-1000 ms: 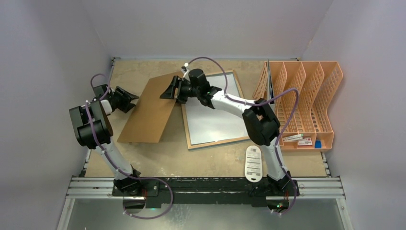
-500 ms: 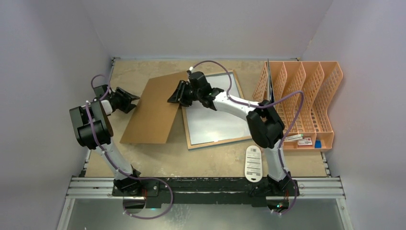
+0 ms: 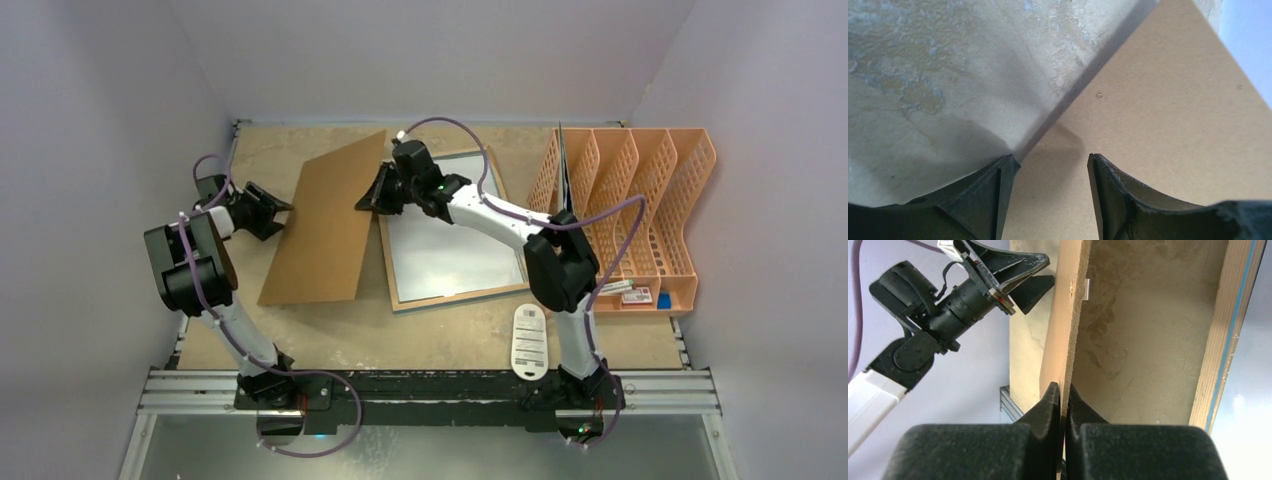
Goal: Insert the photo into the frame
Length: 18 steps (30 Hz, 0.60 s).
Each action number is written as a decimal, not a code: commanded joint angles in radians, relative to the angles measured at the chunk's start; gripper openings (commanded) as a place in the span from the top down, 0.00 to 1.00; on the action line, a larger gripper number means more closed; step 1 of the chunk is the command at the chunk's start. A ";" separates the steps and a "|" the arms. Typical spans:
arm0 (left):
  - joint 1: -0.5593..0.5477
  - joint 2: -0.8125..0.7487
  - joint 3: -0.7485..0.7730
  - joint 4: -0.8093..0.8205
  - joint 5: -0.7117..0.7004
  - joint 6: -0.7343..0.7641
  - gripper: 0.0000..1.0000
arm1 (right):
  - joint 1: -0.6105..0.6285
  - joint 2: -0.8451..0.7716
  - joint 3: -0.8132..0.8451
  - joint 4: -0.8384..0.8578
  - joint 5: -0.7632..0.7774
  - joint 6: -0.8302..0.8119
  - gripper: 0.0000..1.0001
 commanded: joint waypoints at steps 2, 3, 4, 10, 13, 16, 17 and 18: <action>-0.012 -0.099 0.070 -0.174 -0.046 0.114 0.39 | -0.001 -0.178 0.139 -0.048 0.048 -0.246 1.00; -0.014 -0.115 0.086 -0.193 -0.060 0.131 0.39 | -0.004 -0.202 0.145 -0.060 0.054 -0.275 1.00; -0.018 -0.129 0.096 -0.209 -0.070 0.145 0.39 | -0.007 -0.229 0.148 -0.079 0.085 -0.303 1.00; -0.072 -0.179 0.118 -0.229 -0.077 0.165 0.39 | -0.017 -0.436 0.024 -0.049 0.359 -0.445 1.00; -0.131 -0.180 0.124 -0.230 -0.065 0.170 0.38 | -0.023 -0.535 -0.007 -0.036 0.457 -0.483 1.00; -0.198 -0.185 0.110 -0.203 -0.029 0.170 0.38 | -0.027 -0.619 -0.035 -0.006 0.544 -0.519 1.00; -0.224 -0.188 0.103 -0.192 -0.019 0.171 0.38 | -0.027 -0.640 -0.037 -0.002 0.577 -0.536 1.00; -0.253 -0.191 0.095 -0.184 -0.016 0.171 0.38 | -0.028 -0.654 -0.034 -0.010 0.613 -0.552 1.00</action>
